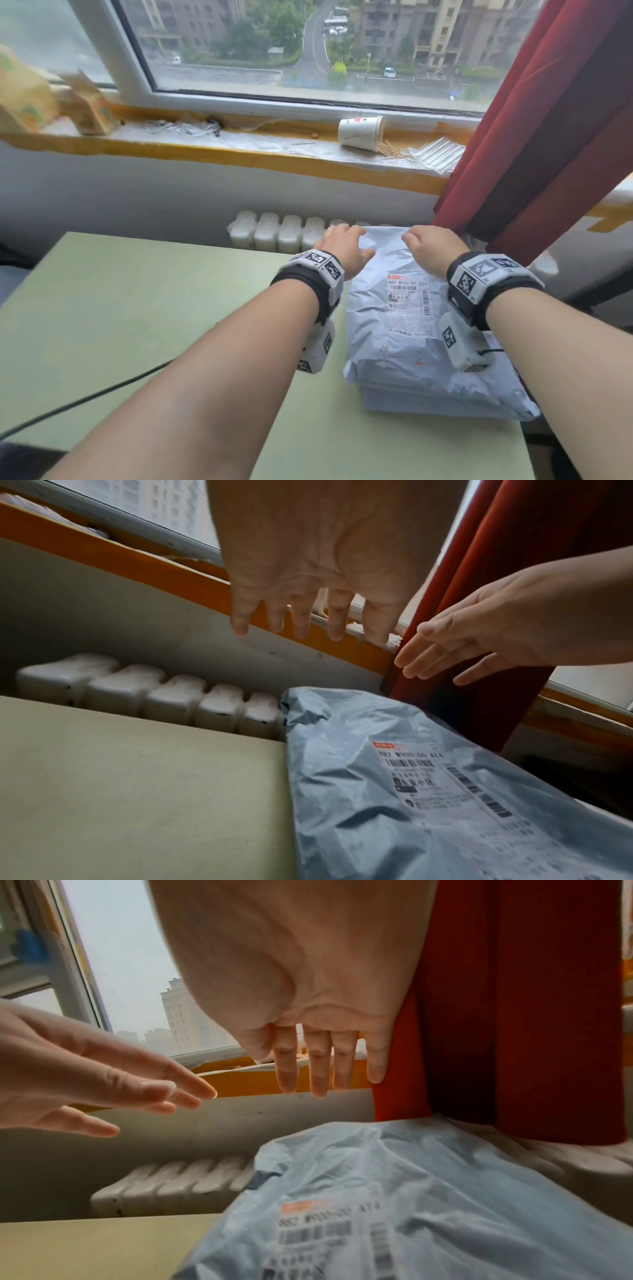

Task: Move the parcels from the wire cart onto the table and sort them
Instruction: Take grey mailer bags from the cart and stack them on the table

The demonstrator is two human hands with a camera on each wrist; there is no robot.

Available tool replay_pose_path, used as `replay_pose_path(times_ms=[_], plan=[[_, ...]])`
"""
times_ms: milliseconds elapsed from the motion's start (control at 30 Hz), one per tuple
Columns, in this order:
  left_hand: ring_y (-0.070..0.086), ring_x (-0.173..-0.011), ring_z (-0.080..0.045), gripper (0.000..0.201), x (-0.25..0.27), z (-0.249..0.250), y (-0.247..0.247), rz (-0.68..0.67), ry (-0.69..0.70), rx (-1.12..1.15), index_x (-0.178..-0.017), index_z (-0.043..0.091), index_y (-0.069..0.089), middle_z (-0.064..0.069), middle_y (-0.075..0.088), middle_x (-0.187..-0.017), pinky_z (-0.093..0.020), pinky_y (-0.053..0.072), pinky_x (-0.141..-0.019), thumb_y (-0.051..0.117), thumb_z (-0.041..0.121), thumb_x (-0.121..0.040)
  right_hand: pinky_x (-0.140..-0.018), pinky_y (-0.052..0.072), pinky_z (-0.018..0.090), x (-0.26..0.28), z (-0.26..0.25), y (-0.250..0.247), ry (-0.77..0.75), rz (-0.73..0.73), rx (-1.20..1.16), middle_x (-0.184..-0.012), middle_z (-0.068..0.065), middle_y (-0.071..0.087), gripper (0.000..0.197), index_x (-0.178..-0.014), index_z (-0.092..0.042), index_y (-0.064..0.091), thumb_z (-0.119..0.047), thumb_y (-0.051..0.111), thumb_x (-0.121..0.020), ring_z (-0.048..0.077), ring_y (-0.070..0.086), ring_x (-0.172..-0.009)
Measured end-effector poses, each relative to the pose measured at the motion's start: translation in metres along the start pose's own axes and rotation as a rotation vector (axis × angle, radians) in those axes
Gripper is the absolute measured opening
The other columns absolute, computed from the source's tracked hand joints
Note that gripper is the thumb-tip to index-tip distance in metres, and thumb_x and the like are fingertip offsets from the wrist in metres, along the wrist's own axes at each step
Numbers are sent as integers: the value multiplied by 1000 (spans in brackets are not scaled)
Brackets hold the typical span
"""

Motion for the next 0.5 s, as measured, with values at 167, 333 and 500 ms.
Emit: replay_pose_path(times_ms=[167,333,500], plan=[[28,-138,-27,51,24,-29,-38,60,-79,20,-139,22,42,-9,39,-144,-44,27,-113,52,39,-93,-83,40,36,-4,-42,-10,-74,-12,9,-109,15,63,38,-102,-5,61,-28,30,-102,32,56,-103],[30,-137,-26,51,56,-68,-77,109,-147,47,-140,23,40,-8,38,-144,-44,28,-113,50,40,-93,-79,38,33,-1,-101,-11,-142,-10,-3,-107,14,63,37,-101,-5,61,-27,31,-103,30,56,-101],[31,-136,-28,50,104,-123,-117,163,-236,57,-141,24,39,-8,38,-144,-44,30,-111,48,41,-94,-79,40,33,11,-182,2,-230,-3,-2,-106,14,63,38,-102,-4,62,-27,32,-103,30,56,-99]])
Point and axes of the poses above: each hand's wrist, its own x-axis away from the middle knuckle, its own y-axis out of the palm, z = x × y, the point moved 1 cm from there along -x, towards the middle knuckle
